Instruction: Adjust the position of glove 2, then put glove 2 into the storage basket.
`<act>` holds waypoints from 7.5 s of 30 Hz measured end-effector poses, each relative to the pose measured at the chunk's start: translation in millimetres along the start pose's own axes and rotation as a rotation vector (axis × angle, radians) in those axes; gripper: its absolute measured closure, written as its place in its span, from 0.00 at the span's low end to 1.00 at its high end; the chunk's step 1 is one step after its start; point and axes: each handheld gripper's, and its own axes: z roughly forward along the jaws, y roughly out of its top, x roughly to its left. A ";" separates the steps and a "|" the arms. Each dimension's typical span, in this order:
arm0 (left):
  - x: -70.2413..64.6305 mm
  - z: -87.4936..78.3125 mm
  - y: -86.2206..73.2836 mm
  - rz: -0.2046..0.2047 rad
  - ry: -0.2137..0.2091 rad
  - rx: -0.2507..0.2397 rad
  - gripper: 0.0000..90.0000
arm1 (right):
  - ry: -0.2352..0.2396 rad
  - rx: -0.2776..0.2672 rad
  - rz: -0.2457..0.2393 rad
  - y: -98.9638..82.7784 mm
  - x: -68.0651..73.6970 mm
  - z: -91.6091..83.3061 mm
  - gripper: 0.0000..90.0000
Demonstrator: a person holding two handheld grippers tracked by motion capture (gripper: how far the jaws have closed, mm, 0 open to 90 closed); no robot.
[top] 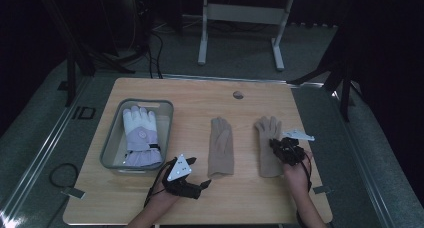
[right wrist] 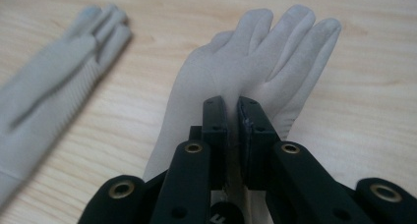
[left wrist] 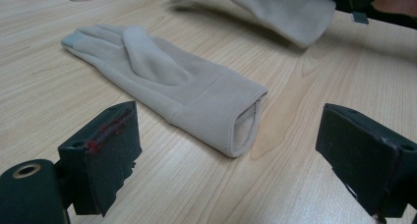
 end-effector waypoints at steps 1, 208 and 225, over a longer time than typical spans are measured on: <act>0.0 0.0 0.0 0.000 0.000 0.000 0.11 | 0.000 0.000 0.000 0.0 0.0 0.0 0.93; 15.6 -4.2 90.3 0.344 0.017 0.429 0.91 | 0.424 -0.007 -0.331 100.1 145.0 57.9 0.86; 34.2 -50.0 101.8 0.346 0.072 0.449 0.91 | 0.463 -0.052 -0.367 134.3 191.1 51.0 0.86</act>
